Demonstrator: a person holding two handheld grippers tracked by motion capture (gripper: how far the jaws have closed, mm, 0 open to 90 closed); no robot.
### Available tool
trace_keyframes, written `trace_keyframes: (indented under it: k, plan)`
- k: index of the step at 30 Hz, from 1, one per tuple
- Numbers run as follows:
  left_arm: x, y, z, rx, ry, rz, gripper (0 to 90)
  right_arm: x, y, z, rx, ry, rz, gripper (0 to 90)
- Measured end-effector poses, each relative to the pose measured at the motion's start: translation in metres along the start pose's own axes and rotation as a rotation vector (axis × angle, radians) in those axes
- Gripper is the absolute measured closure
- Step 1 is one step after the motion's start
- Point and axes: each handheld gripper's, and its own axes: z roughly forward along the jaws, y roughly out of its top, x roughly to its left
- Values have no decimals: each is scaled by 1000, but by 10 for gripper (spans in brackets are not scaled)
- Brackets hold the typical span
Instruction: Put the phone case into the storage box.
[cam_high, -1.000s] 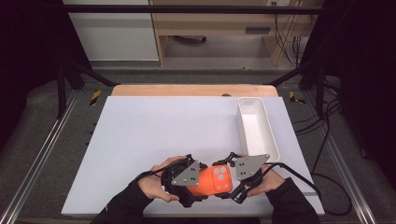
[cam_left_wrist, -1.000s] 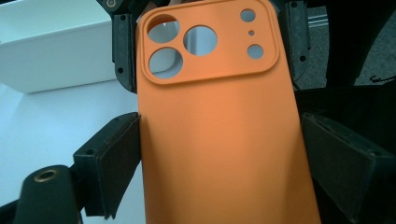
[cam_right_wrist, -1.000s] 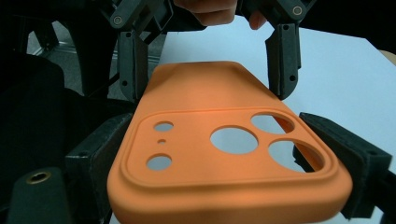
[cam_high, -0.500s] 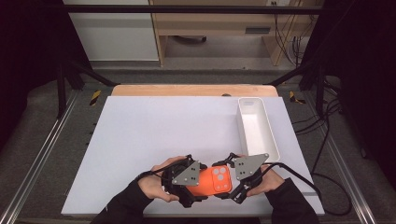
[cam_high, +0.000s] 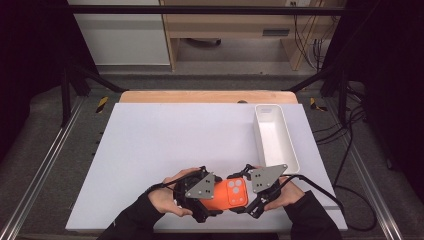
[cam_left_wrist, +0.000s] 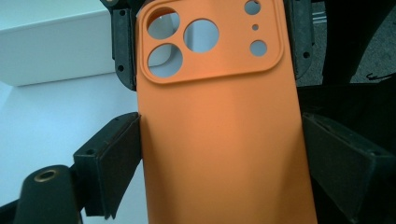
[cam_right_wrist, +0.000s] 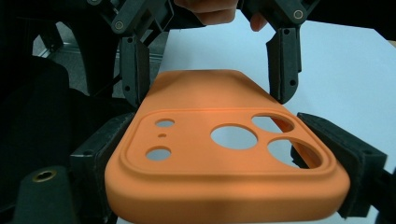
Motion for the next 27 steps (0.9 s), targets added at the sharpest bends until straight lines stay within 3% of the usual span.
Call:
trace_keyframes:
  k: [3,12,27]
  plan:
    - [0,0,0,7,-17,-12,135,-1,0,1,7,17,31,156]
    - [-1,-1,2,24,-32,-7,137,0,0,2,12,35,29,152]
    - [-1,-1,4,37,-41,-12,141,-1,-1,4,27,58,72,165]
